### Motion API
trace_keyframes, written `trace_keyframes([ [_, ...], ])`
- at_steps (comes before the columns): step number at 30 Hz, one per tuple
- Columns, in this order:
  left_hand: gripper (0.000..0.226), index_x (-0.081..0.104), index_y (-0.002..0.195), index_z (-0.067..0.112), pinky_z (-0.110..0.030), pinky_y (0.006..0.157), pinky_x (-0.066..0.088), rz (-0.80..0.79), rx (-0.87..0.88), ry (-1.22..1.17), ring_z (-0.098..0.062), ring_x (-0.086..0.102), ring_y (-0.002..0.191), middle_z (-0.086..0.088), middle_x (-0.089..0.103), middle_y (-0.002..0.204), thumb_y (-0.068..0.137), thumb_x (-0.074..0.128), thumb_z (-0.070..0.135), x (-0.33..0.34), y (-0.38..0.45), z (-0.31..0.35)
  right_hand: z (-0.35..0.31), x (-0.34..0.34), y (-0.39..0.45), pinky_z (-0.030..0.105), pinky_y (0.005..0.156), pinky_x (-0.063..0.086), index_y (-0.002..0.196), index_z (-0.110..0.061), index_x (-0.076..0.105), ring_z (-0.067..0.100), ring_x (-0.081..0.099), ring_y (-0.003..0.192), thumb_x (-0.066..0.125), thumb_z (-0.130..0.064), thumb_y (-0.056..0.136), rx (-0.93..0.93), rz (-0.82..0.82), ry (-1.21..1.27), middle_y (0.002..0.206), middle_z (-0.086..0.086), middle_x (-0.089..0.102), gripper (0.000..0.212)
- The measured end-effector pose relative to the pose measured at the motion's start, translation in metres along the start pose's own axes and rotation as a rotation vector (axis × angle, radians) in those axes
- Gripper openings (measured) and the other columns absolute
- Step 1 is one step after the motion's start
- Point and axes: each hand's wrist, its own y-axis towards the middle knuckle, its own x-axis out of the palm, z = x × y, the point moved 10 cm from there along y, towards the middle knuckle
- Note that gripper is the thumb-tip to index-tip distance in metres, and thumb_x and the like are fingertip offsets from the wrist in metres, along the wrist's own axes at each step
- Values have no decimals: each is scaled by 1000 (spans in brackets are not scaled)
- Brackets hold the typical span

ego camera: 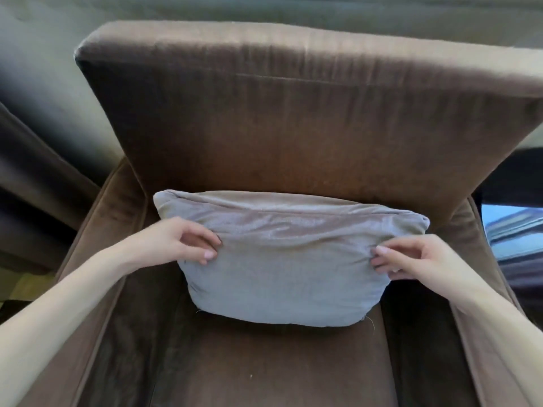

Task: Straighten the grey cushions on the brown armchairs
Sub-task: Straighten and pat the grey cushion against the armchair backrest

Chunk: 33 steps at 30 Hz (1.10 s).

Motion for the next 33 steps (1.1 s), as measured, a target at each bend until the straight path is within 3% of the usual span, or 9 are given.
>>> trace_keyframes([
  [4,14,77,95,27,-18,82,54,455,335,168,-2,67,95,10,75,94,82,80,20,-36,-7,74,-79,7,-1,25,77,59,90,-19,75,13,75,78,72,-14,89,-399,319,-109,80,-3,77,6],
  [7,36,71,116,27,-28,88,48,394,415,512,-6,56,107,10,63,113,82,79,35,-10,24,102,-117,69,20,36,82,53,104,-20,71,16,65,97,74,-24,86,-621,299,-538,99,-5,70,18],
  [10,29,73,107,26,-32,77,43,408,279,673,-17,59,107,8,64,104,81,77,40,-5,56,89,-97,96,59,44,86,42,110,-22,66,28,57,109,71,-35,85,-460,263,-807,108,0,64,28],
  [13,13,74,80,20,-41,72,53,543,350,404,-19,63,84,8,63,79,75,81,29,-24,54,87,-99,82,70,45,82,46,93,-19,68,28,60,99,74,-29,84,-440,324,-654,95,-1,66,14],
  [16,12,72,70,16,-42,69,52,673,458,284,-15,60,72,5,63,73,72,82,23,-41,41,93,-109,65,67,50,77,51,83,-16,70,25,61,87,78,-19,80,-506,421,-504,84,-4,66,9],
  [21,14,72,79,18,-41,77,52,511,428,415,-14,59,83,5,61,84,80,81,28,-33,44,73,-84,64,63,48,82,51,93,-21,69,24,62,93,71,-38,85,-460,334,-589,93,-4,67,19],
  [26,12,74,89,20,-39,80,54,431,243,581,-13,61,88,8,62,87,80,81,23,-78,25,23,-47,-5,36,49,89,45,95,-29,68,23,62,100,74,-32,84,-318,506,-740,98,-10,66,13],
  [30,13,71,73,14,-10,72,43,562,314,501,-5,60,73,6,64,75,77,81,6,-100,9,35,-55,-24,32,51,77,50,87,-25,66,27,66,91,75,-19,82,-326,526,-766,85,-10,62,12],
  [33,15,69,69,13,-6,70,40,708,327,374,-9,61,77,2,65,73,76,81,5,-111,3,36,-65,-31,30,54,79,51,86,-23,68,26,66,90,75,-18,82,-341,575,-725,88,-6,68,10],
])
